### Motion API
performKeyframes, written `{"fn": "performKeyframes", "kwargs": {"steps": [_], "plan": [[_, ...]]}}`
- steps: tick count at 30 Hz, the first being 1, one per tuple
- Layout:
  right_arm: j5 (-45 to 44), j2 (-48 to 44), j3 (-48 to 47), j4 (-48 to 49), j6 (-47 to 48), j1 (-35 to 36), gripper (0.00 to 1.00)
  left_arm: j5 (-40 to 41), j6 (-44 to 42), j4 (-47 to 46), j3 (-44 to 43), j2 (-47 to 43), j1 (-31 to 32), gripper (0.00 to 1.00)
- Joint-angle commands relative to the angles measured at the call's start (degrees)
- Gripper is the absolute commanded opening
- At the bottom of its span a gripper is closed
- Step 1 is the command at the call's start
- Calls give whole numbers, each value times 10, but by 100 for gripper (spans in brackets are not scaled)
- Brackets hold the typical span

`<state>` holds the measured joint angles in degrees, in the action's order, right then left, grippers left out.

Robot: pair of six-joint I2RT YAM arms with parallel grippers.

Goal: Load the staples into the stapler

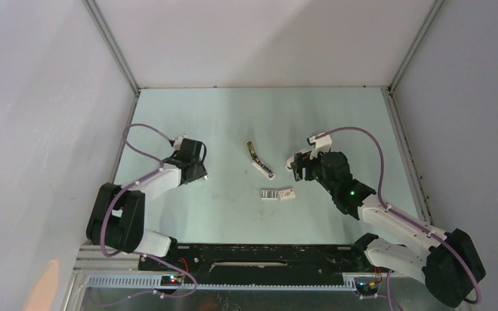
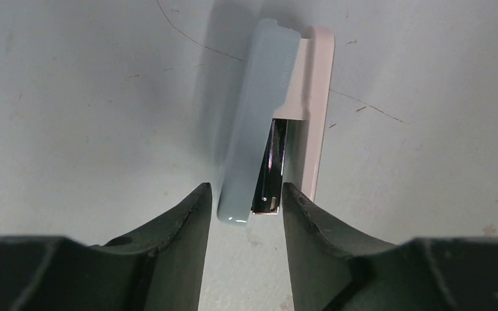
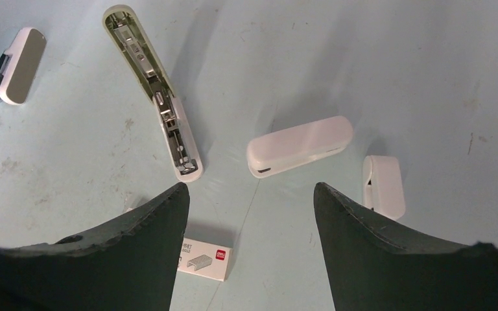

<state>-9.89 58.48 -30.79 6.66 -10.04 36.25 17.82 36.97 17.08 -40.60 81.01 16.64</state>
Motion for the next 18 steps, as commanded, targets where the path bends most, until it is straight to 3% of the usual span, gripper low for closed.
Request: {"fn": "performKeyframes", "kwargs": {"steps": [1, 6, 12, 18], "plan": [[17, 5, -2, 37, 4, -1, 72, 2, -9, -37, -1, 18, 0, 48], [52, 8, -2, 56, 12, 15, 71, -23, -8, -55, 9, 27, 0, 39], [27, 20, -2, 98, 55, 100, 71, -76, 18, -63, 36, -10, 5, 31], [-6, 76, -2, 163, 47, 190, 71, -95, 59, -61, 68, -77, 64, 29]]}}
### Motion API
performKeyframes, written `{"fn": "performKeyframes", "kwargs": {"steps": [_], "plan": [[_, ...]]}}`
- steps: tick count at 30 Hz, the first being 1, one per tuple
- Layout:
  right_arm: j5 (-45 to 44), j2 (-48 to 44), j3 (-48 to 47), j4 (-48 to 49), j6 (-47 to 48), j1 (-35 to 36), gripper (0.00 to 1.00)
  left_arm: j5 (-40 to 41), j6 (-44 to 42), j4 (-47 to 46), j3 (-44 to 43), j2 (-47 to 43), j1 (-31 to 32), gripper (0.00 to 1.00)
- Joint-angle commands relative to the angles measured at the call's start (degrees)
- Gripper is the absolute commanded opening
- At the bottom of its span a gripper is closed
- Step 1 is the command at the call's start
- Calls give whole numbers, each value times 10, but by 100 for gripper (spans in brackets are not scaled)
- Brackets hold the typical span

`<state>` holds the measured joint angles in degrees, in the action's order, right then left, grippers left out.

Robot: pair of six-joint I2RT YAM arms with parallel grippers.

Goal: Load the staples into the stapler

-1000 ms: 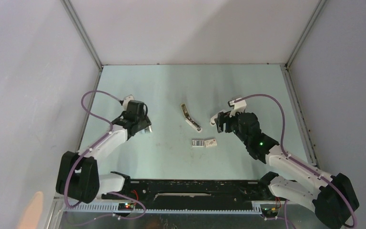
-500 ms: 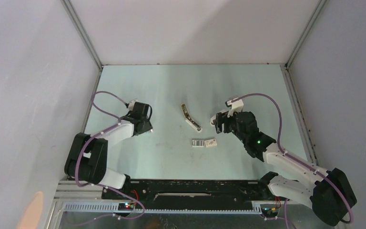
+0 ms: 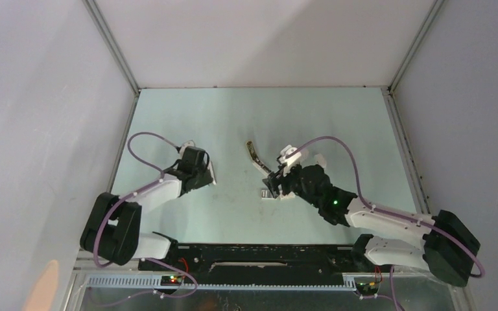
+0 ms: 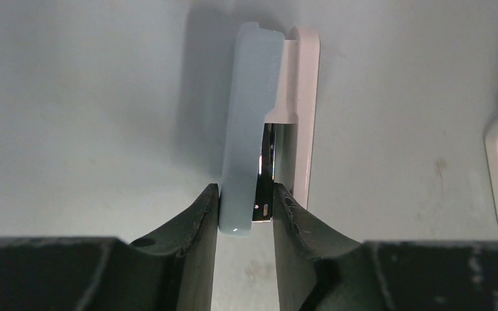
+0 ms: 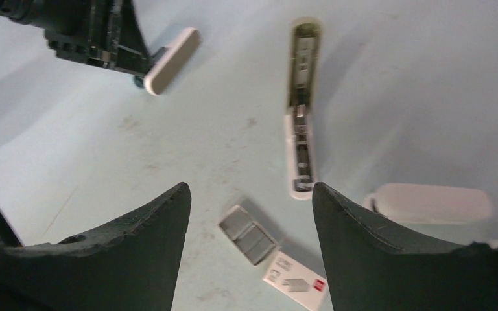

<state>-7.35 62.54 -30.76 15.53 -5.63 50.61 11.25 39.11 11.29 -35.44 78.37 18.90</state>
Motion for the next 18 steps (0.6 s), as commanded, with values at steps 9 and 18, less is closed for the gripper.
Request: {"fn": "performKeyframes", "kwargs": {"steps": [9, 18], "plan": [[-104, 210, -2, 245, 3, 183, 69, -19, 134, -30, 64, -118, 173, 29], [-173, 347, -2, 346, -7, 215, 65, -13, 161, -60, 69, -66, 235, 34]]}}
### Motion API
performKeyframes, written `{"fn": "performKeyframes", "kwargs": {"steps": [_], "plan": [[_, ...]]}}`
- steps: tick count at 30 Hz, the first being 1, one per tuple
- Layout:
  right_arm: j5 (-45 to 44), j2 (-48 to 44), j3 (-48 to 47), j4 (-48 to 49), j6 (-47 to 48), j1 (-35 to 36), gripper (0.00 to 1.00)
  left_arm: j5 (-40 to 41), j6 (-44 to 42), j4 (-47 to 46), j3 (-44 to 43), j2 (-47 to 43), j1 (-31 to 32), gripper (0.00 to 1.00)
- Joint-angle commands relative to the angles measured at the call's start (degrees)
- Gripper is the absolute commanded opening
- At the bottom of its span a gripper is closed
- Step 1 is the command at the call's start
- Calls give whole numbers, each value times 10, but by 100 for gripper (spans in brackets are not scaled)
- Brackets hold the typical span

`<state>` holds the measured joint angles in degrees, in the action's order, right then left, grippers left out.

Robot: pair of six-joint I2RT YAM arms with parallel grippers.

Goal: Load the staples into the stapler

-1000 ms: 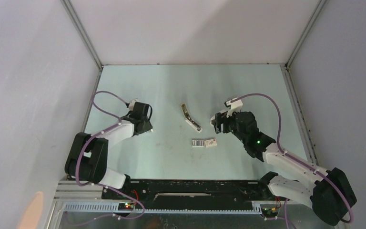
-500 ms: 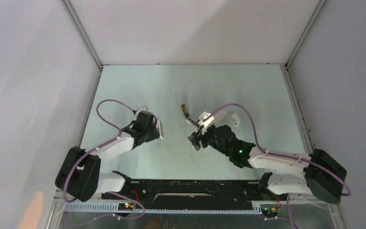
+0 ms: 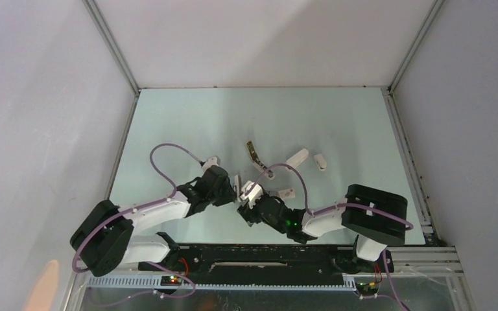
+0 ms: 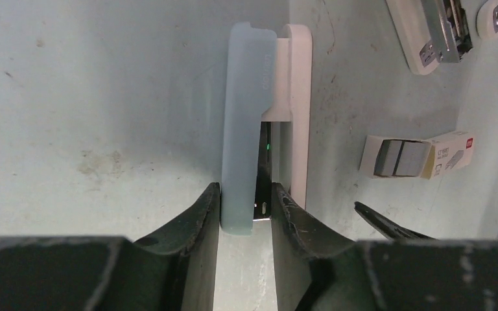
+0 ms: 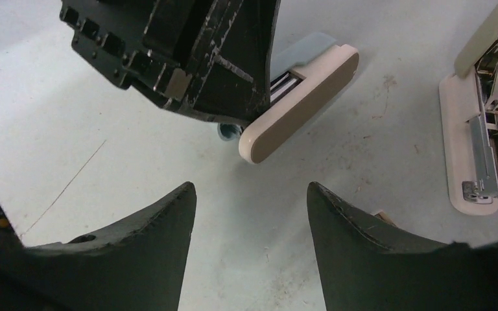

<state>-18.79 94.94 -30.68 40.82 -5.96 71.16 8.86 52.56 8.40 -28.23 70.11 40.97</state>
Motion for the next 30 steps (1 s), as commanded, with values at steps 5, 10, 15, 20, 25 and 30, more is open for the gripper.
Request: {"fn": "performKeyframes", "kwargs": {"steps": [5, 10, 15, 20, 25, 30], "plan": [[-70, 39, -3, 96, -2, 11, 64, 13, 24, -28, -10, 20, 25, 45], [-81, 57, -15, 86, 4, 10, 63, 34, 14, 5, -19, -13, 24, 57], [-78, 73, -26, 73, 5, 9, 61, 57, 7, 44, -20, -70, 19, 64], [-72, 84, -37, 55, -6, -1, 56, 72, -3, 74, -6, -127, -8, 66], [-65, 91, -49, 38, -19, -15, 49, 60, -17, 85, 8, -166, -41, 67], [-56, 94, -51, 36, -24, -24, 35, 41, -20, 85, 20, -180, -61, 67]]}}
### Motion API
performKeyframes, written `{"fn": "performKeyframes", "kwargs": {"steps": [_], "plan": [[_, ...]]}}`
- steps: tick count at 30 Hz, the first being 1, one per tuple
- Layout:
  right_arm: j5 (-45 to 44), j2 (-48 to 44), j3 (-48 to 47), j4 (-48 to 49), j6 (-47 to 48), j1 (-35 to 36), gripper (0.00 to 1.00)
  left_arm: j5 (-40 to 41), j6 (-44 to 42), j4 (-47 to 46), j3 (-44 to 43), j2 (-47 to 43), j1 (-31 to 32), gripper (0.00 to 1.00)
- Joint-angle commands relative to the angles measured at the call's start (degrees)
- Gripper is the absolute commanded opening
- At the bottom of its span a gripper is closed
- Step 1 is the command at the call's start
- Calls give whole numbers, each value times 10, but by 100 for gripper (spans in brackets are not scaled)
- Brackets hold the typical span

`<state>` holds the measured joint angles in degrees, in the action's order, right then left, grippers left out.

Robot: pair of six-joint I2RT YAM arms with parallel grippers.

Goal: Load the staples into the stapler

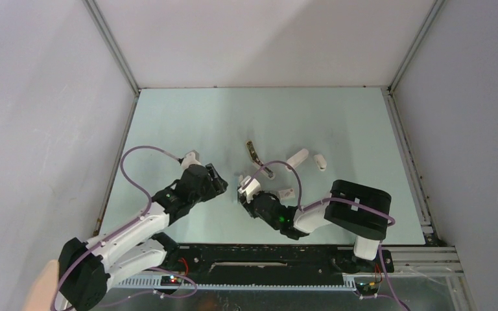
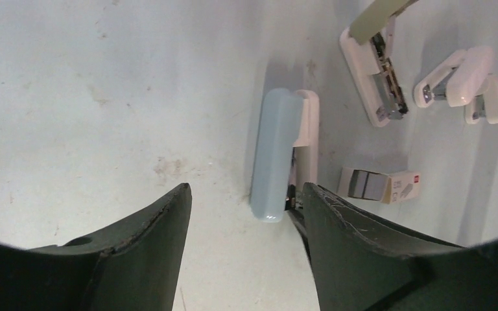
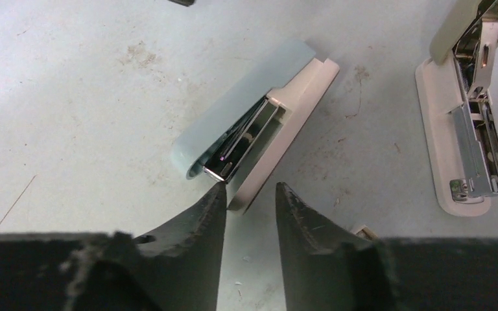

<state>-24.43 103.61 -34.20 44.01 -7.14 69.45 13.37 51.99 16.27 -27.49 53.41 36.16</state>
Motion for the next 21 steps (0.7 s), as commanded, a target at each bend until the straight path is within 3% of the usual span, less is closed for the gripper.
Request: {"fn": "performKeyframes", "kwargs": {"steps": [1, 7, 17, 21], "plan": [[2, 7, -16, 3, -14, -9, 33, -9, -12, 2, 16, -14, -14, 67], [10, 11, -17, 8, -20, -17, 25, -44, 8, -35, 34, -7, -15, 67], [-33, 29, -49, -49, -48, -21, 23, -83, 50, -81, 56, -6, -15, 68], [-22, 36, -62, -63, -52, -26, 11, -91, 79, -111, 78, -15, -15, 68]]}}
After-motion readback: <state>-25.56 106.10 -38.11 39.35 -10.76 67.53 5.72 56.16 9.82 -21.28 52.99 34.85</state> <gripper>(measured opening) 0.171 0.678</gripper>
